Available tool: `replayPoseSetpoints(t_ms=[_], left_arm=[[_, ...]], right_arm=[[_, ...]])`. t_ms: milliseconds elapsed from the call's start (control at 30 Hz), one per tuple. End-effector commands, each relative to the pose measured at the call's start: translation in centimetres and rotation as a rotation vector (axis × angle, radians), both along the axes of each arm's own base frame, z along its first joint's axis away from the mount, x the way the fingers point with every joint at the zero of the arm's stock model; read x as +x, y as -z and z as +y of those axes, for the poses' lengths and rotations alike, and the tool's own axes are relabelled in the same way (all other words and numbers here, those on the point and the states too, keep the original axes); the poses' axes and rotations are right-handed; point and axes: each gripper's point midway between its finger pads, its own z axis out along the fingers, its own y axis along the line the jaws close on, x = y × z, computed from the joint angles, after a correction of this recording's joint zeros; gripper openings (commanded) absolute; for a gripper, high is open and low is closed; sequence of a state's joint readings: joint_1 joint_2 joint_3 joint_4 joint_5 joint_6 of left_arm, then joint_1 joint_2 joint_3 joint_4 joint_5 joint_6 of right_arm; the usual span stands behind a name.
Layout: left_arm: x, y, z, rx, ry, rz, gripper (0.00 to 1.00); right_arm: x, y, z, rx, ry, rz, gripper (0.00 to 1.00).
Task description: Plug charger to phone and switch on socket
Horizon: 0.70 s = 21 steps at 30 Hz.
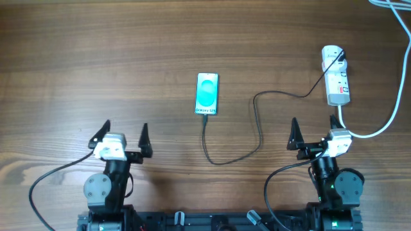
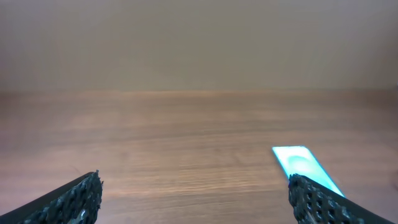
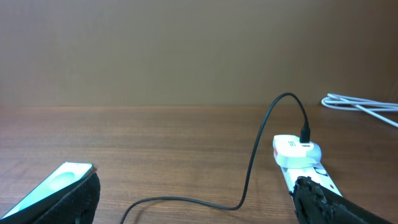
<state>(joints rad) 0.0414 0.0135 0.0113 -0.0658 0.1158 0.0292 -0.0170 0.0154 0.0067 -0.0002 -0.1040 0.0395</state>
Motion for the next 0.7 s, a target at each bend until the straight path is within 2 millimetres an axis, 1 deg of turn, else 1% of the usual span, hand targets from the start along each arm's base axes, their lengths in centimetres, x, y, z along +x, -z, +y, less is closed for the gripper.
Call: replayPoseSetpoints(t_ms=[0,333,667], left_arm=[[-0.02,0.30,2.15,-0.037,-0.125,0.006,1.00],[-0.01,0.35,1.88,-0.039,-0.109,0.009,1.00],[-0.07,0.38,2.87,0.001,-0.154,0.009,1.00]], right_arm=[[-0.06,-0.30,-0.08,-0.011,0.003,-0.015,1.00],[-0.06,-0.30,-0.08,-0.011,0.003,-0.015,1.00],[-0.06,-0.30,-0.08,-0.011,0.003,-0.015,1.00]])
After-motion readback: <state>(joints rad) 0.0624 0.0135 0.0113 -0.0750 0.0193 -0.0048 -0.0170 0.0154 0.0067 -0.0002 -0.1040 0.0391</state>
